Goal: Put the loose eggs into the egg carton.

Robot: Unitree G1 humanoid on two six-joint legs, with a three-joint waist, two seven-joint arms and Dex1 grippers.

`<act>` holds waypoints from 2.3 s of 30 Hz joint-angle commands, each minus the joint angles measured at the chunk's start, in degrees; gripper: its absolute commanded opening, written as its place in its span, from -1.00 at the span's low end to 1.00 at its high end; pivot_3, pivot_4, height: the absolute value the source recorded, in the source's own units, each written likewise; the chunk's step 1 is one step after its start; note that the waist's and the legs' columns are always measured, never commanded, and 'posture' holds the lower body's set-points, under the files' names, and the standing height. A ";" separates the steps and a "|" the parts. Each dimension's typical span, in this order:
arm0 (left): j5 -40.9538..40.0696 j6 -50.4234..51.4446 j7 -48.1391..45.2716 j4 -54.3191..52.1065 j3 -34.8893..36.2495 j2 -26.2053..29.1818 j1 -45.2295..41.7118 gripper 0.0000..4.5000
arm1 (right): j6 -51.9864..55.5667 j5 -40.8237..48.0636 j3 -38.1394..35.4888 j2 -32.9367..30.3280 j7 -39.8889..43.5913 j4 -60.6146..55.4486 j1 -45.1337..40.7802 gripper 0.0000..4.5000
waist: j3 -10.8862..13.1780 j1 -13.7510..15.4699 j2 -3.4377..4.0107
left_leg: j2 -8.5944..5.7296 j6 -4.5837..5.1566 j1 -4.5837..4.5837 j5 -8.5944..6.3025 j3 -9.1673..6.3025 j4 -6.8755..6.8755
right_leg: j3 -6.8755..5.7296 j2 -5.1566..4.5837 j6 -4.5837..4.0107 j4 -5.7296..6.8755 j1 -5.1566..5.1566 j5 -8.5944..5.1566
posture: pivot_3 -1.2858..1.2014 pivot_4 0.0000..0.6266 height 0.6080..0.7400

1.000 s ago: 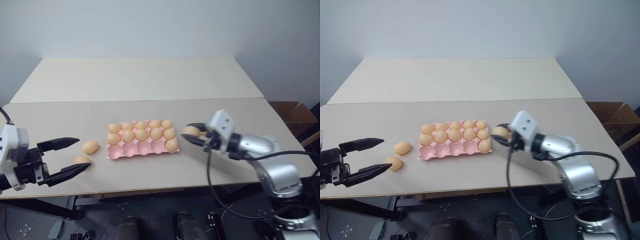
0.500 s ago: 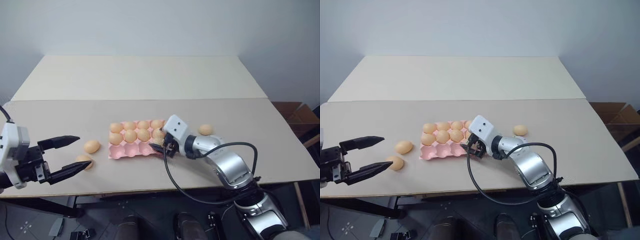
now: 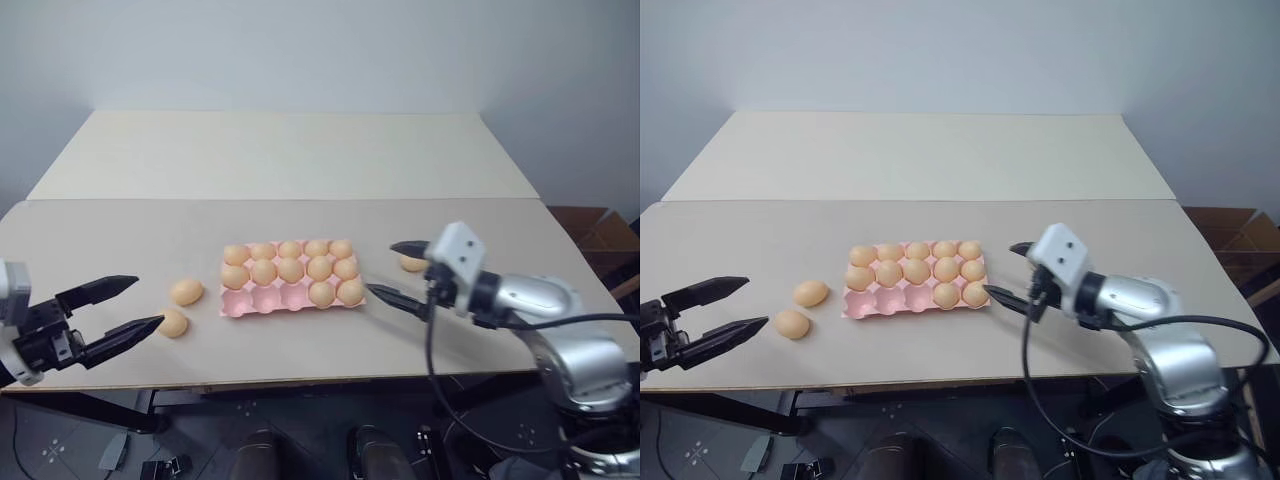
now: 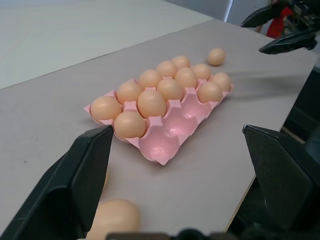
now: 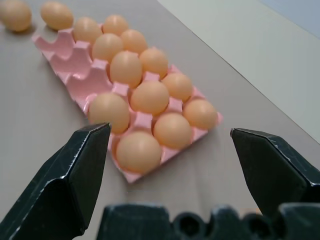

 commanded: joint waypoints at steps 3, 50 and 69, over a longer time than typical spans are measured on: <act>2.74 -3.58 -2.89 0.37 1.76 0.09 3.67 1.00 | -9.36 2.35 -8.58 -3.08 5.78 3.26 7.62 0.99 | 0.00 -0.41 0.00 | 0.05 0.00 0.12 0.00 -0.02 -0.01 | -0.01 0.06 -0.01 0.07 0.08 -0.27 | 0.03 -0.52 1.00; 2.62 -4.85 -1.11 -1.72 -2.04 1.83 -1.21 1.00 | 1.53 -19.75 29.66 24.48 -14.50 12.91 -19.25 -0.07 | 0.06 -0.56 0.11 | 0.04 -0.08 0.12 0.07 0.01 -0.04 | 0.05 0.01 -0.27 0.26 -0.05 -0.06 | 0.03 -0.52 1.00; 3.37 -5.18 -0.03 -1.54 -2.02 1.21 -0.80 1.00 | 1.54 -11.90 16.64 18.72 -8.84 3.75 -17.12 0.99 | -0.01 -0.34 0.00 | 0.03 -0.10 -0.10 0.08 0.00 -0.04 | 0.01 0.02 -0.01 0.23 -0.26 0.09 | 0.03 -0.52 1.00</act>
